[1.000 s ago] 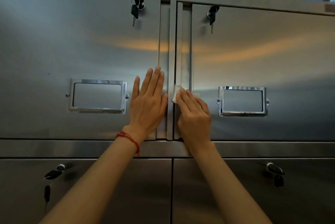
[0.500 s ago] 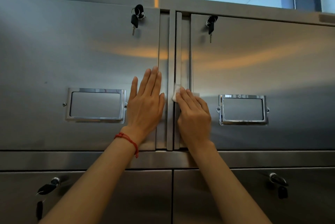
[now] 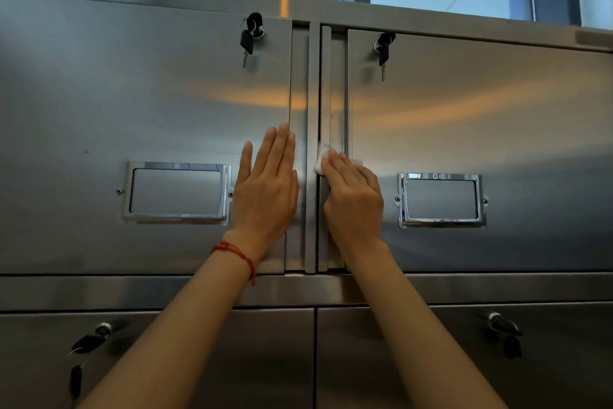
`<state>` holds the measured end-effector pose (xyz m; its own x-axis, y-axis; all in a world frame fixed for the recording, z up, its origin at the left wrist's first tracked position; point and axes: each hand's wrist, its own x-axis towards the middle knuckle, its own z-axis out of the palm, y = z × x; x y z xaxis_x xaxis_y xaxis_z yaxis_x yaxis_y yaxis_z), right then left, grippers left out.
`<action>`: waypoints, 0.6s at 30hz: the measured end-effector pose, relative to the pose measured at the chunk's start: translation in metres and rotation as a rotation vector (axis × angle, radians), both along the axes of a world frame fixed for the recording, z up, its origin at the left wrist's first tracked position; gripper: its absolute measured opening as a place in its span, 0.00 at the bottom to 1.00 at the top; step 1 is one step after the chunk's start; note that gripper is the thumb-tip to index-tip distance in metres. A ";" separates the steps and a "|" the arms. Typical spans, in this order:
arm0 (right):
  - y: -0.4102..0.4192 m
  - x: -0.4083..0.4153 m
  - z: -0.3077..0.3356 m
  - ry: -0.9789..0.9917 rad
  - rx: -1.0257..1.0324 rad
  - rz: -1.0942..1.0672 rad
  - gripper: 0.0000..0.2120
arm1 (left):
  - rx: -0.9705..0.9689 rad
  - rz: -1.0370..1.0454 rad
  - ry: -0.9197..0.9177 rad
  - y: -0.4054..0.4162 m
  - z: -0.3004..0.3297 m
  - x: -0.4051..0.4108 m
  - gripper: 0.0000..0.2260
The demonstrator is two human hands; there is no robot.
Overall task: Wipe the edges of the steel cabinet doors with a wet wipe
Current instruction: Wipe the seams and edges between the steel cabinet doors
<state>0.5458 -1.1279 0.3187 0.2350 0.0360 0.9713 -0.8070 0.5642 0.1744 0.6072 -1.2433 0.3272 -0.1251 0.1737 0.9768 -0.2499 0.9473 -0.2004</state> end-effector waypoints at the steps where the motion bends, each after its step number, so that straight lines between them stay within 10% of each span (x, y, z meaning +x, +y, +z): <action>1: -0.001 0.000 0.004 -0.004 -0.004 0.008 0.14 | -0.002 -0.004 0.002 0.000 0.000 0.000 0.23; 18: 0.003 0.007 0.004 -0.036 0.013 0.006 0.18 | -0.006 -0.045 -0.025 -0.002 -0.001 0.002 0.24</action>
